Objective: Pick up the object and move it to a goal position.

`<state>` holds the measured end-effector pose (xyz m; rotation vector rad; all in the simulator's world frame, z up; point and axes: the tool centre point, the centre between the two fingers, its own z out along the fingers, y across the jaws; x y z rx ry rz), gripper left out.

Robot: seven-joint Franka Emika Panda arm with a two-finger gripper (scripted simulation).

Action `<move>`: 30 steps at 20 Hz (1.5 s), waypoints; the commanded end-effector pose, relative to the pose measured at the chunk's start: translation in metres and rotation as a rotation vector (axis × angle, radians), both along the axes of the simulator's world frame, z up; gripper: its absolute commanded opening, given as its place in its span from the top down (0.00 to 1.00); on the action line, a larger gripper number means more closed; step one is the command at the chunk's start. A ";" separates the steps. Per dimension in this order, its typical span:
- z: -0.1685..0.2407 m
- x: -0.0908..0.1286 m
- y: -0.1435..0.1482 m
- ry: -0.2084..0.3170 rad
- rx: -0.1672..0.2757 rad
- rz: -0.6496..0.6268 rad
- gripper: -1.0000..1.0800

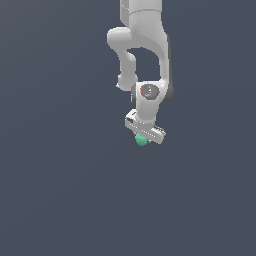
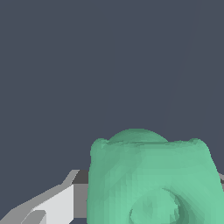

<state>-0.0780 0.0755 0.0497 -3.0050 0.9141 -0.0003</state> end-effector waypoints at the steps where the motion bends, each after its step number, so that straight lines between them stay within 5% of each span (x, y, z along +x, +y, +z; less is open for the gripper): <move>1: 0.008 0.007 -0.007 -0.001 0.000 -0.001 1.00; 20: 0.116 0.098 -0.105 0.000 -0.001 -0.001 1.00; 30: 0.139 0.122 -0.126 0.000 -0.001 -0.001 1.00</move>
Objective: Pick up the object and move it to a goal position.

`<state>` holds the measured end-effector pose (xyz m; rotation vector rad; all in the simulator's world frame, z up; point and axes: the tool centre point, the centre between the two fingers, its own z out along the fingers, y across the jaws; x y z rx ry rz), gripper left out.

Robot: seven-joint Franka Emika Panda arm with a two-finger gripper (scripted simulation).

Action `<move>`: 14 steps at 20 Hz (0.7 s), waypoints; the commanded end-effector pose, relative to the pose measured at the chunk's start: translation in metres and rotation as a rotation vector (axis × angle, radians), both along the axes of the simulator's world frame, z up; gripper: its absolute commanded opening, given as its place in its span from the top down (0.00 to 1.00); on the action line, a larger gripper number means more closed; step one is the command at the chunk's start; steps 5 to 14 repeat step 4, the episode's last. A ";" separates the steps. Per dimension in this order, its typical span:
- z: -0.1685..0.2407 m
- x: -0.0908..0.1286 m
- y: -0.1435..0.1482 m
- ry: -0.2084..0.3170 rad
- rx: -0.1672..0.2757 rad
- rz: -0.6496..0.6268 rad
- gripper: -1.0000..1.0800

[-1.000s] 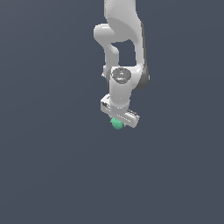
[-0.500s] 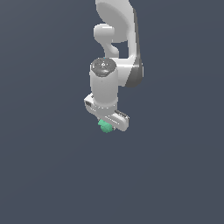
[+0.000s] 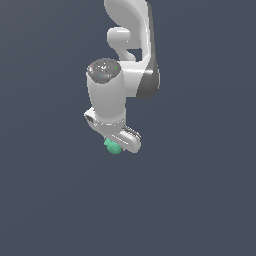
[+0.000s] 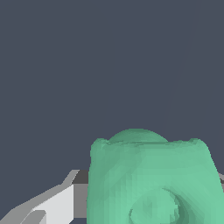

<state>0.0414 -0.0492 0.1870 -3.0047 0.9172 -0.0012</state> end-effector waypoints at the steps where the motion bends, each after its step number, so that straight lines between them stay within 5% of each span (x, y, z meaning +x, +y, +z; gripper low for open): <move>1: 0.003 0.003 -0.002 0.001 0.000 0.001 1.00; 14: 0.004 0.004 -0.003 0.001 0.000 0.001 1.00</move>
